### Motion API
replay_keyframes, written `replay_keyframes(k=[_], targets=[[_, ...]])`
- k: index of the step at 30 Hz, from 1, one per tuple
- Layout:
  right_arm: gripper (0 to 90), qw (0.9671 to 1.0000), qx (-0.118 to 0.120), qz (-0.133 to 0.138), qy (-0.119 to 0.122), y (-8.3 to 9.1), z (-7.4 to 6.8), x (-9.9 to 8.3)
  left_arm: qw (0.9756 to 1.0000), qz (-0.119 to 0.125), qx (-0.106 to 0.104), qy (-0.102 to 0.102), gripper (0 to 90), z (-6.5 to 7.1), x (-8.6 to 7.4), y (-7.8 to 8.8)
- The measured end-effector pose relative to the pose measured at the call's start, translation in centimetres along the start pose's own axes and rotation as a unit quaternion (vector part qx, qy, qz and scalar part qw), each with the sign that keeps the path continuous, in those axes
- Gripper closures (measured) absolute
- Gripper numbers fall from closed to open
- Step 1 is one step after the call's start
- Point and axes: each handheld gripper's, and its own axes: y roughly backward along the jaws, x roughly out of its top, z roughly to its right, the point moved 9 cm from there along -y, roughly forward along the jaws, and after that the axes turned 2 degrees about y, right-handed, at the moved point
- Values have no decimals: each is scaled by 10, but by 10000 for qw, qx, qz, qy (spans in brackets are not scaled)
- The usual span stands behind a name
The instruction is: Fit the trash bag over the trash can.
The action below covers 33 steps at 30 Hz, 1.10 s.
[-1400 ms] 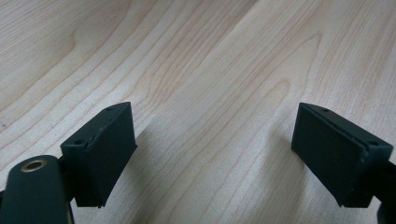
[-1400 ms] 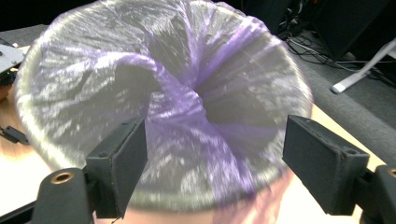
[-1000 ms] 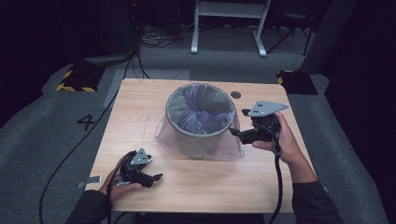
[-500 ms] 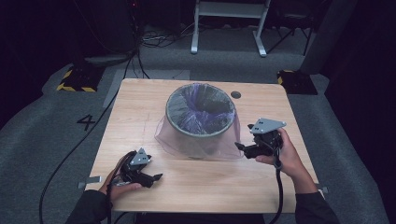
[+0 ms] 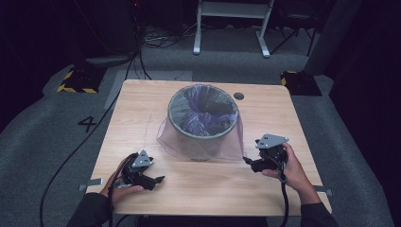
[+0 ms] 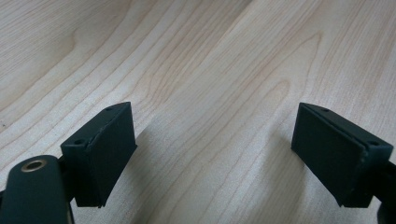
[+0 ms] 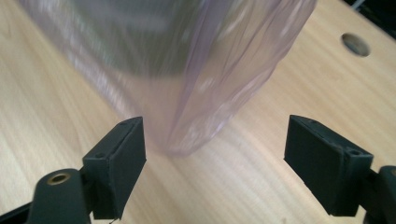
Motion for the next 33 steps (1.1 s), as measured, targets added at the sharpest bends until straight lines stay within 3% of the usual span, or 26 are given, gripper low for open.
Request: replay_keyframes(k=[4, 12, 16, 21, 26, 30, 33], targets=[[210, 9999, -64, -108, 55, -6, -3, -18, 10000, 1, 7, 3, 133, 0, 0, 0], [229, 9987, -44, -4, -501, -13, -4, -54, 10000, -1, 1, 8, 132, 0, 0, 0], [230, 9959, -94, 215, -877, -11, -2, -69, 10000, 1, 4, 7, 132, 0, 0, 0], [218, 9940, -116, 85, -1084, -11, -1, -93, 10000, 1, 4, 7, 132, 0, 0, 0], [191, 9870, -126, 143, -1599, -5, 2, -110, 10000, 1, 4, 8, 132, 0, 0, 0], [170, 9848, -294, 162, -1706, 0, 4, -117, 10000, 2, 4, 7, 132, 0, 0, 0], [168, 9847, -292, 160, -1709, 1, 4, -118, 10000, 1, 3, 7, 132, 0, 0, 0]])
